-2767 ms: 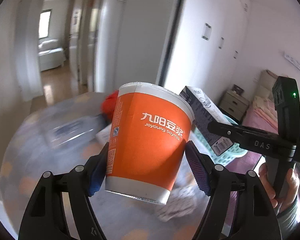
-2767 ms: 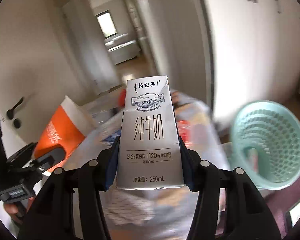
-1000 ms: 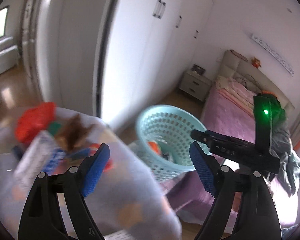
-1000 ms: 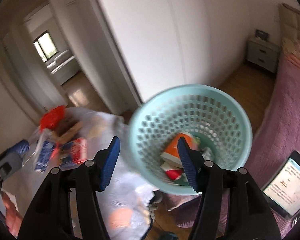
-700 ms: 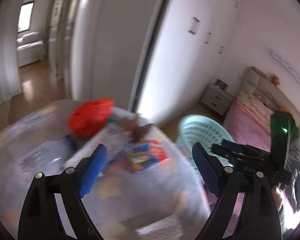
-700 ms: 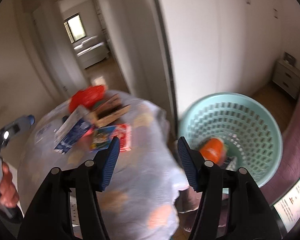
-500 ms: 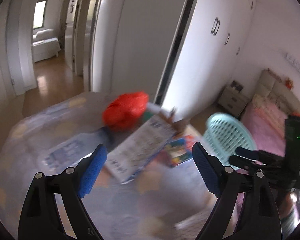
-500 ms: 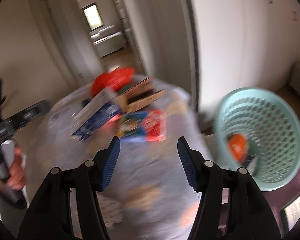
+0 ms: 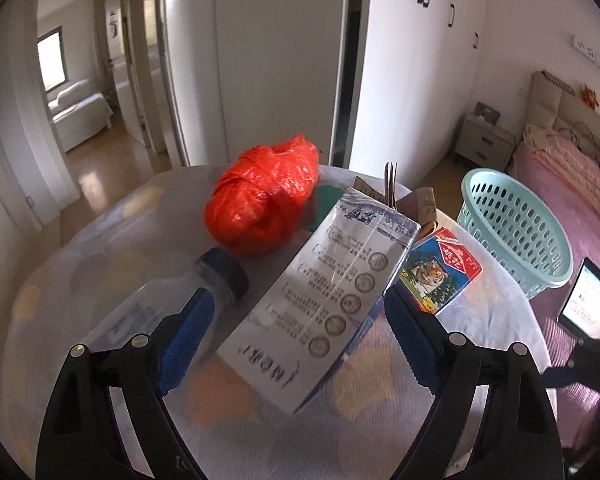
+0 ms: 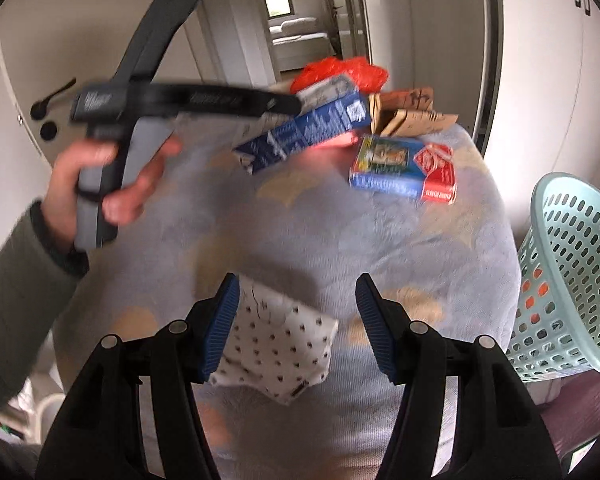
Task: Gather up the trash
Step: 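Grasp the dotted tissue with the right tool while the left tool grasps the blue-white milk carton, then carry the tissue and carton over the teal basket and release both, then grasp the plastic water bottle with the left tool while the right tool approaches the tiger-print box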
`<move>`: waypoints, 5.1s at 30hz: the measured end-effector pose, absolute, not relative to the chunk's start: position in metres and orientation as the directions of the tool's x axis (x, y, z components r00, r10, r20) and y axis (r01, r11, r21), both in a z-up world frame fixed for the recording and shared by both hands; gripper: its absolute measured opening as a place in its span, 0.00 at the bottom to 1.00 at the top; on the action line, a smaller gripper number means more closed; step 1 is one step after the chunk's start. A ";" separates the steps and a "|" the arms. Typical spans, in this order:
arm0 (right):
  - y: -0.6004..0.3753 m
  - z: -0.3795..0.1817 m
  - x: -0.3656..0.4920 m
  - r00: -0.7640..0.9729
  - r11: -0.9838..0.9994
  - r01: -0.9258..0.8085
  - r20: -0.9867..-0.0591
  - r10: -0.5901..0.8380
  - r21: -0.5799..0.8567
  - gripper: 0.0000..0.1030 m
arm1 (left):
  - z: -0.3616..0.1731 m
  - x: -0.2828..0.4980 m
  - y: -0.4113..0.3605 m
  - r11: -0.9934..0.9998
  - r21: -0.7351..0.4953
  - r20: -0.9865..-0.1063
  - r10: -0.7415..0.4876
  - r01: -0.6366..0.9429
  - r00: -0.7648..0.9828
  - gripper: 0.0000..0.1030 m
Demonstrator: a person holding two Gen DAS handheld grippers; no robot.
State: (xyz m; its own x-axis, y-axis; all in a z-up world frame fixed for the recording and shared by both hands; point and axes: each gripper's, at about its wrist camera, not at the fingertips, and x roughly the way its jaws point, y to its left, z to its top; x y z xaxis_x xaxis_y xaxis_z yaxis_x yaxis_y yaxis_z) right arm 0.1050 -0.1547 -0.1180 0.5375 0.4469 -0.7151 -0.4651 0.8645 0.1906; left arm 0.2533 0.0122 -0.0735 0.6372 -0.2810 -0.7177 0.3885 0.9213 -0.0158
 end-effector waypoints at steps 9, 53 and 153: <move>-0.153 -0.138 0.088 0.487 0.830 -0.531 -0.739 0.465 0.171 0.34 | -0.083 0.265 -0.001 0.920 0.001 -0.758 -0.255 0.392 0.600 0.82; -0.148 -0.142 0.090 0.556 0.858 -0.472 -0.688 0.467 0.201 0.03 | -0.056 0.137 0.028 0.955 -0.135 -0.675 -0.283 0.264 0.681 0.57; -0.304 -0.044 0.151 0.800 0.975 0.027 -0.589 0.112 0.222 0.58 | -0.022 0.201 -0.011 0.939 -0.155 -0.592 -0.336 0.306 0.732 0.79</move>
